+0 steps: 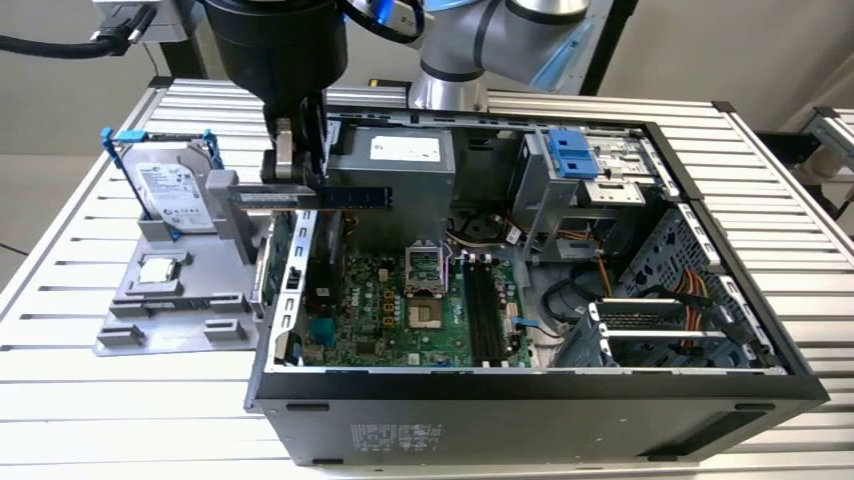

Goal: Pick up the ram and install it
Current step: 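Pick up the ram and move it above insertion slot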

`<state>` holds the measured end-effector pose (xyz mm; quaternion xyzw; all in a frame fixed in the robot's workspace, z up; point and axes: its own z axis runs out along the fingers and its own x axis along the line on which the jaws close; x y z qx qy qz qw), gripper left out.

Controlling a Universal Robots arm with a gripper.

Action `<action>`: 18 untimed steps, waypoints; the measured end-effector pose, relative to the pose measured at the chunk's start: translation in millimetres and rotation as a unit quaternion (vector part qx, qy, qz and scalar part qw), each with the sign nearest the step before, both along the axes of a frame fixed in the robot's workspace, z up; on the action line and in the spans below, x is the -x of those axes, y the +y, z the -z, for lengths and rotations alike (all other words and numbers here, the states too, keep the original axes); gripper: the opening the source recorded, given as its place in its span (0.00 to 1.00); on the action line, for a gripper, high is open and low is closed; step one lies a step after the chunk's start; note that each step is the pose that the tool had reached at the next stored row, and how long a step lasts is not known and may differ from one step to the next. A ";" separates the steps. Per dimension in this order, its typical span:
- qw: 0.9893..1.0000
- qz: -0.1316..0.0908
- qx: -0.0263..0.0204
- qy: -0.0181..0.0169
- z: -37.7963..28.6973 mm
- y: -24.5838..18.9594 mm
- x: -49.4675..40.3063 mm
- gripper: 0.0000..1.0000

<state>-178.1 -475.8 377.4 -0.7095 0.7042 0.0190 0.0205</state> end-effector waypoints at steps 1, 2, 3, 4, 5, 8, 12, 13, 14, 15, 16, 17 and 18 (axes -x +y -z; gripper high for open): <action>1.000 0.000 0.000 0.000 0.0 0.0 -0.7 0.00; 1.000 0.000 0.000 0.000 0.0 0.0 -1.3 0.00; 1.000 0.000 0.000 0.000 0.0 0.0 -2.0 0.00; 1.000 0.000 0.000 0.000 0.0 0.0 -2.6 0.00; 1.000 0.000 0.000 0.000 0.0 0.0 -3.2 0.00; 1.000 0.000 0.000 0.000 0.0 0.0 -5.2 0.00; 1.000 0.000 0.000 0.000 0.0 0.0 -9.3 0.00; 1.000 0.000 0.000 0.000 0.0 0.0 -10.7 0.00; 1.000 0.000 0.000 0.000 0.0 0.0 -11.9 0.00; 1.000 0.000 0.000 0.000 0.0 0.0 -13.0 0.00; 1.000 0.000 0.000 0.000 0.0 0.0 -14.1 0.00; 1.000 0.000 0.000 0.000 0.0 0.0 -15.1 0.00; 1.000 0.000 0.000 0.000 0.0 0.0 -16.2 0.00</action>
